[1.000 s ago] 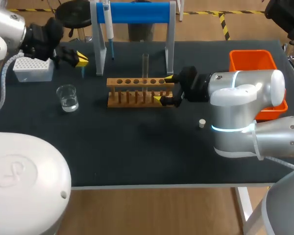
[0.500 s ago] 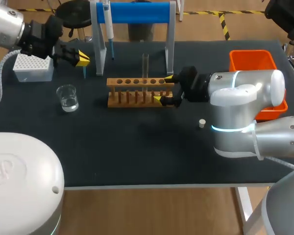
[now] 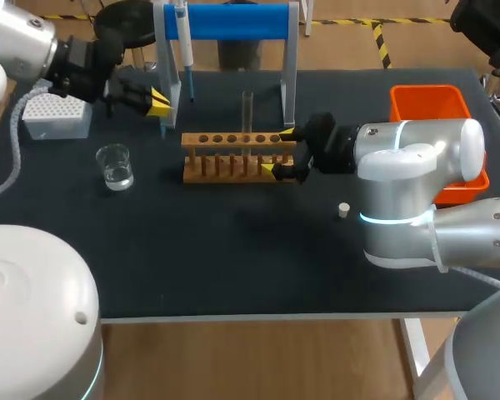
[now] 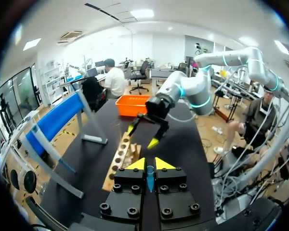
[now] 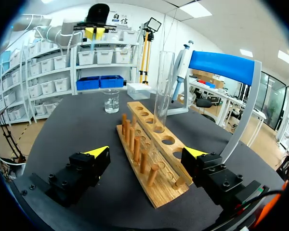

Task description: Invert the test tube, pick up the pipette, mount the tip to pipette, aspirate from beaker and dispense into the tube, eject the tip, return the pipette, and cap with the stopper.

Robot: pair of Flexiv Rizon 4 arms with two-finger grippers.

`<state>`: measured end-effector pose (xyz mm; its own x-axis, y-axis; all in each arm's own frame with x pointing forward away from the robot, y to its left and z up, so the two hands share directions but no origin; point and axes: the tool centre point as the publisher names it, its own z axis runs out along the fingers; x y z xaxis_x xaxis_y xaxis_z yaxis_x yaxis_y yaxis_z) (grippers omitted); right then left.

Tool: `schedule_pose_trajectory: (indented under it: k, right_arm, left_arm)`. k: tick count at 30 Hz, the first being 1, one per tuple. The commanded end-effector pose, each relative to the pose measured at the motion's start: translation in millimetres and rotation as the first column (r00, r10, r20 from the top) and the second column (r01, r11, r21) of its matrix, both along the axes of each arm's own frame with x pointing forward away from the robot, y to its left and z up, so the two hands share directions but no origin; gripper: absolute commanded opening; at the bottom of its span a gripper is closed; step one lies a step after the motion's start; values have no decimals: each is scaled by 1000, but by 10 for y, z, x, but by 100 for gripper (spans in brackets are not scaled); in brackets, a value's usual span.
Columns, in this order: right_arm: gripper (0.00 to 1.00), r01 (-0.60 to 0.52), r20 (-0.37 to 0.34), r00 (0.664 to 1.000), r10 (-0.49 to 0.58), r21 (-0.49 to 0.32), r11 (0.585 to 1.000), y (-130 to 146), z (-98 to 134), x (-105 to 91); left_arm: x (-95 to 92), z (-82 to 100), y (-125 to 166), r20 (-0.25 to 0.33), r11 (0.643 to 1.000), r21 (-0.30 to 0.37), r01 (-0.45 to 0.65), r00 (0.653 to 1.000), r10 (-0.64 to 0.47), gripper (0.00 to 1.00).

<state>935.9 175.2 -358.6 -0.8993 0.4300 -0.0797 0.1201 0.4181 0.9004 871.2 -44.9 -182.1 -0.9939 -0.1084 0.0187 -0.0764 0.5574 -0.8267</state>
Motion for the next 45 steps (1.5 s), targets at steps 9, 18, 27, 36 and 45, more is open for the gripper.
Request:
schedule_pose_trajectory:
  k: [9,18,27,36,45]
  right_arm:
    - [100,5,3,1000,-5,0,1000,13,-10,-7]
    - [100,5,3,1000,-5,0,1000,13,-10,-7]
    - [100,5,3,1000,-5,0,1000,13,-10,-7]
    - [100,5,3,1000,-5,0,1000,13,-10,-7]
    - [100,-1,13,1000,1,4,1000,-61,16,-15]
  left_arm:
    - [-397,126,-721,-49,998,-42,43,998,-45,0]
    - [-552,179,-1078,-60,995,-79,57,996,-62,0]
    - [-622,205,-1254,-44,997,-65,50,998,-53,0]
    - [-627,211,-1284,-50,997,-52,55,997,-57,0]
    - [-627,211,-1284,-50,997,-52,55,997,-57,0]
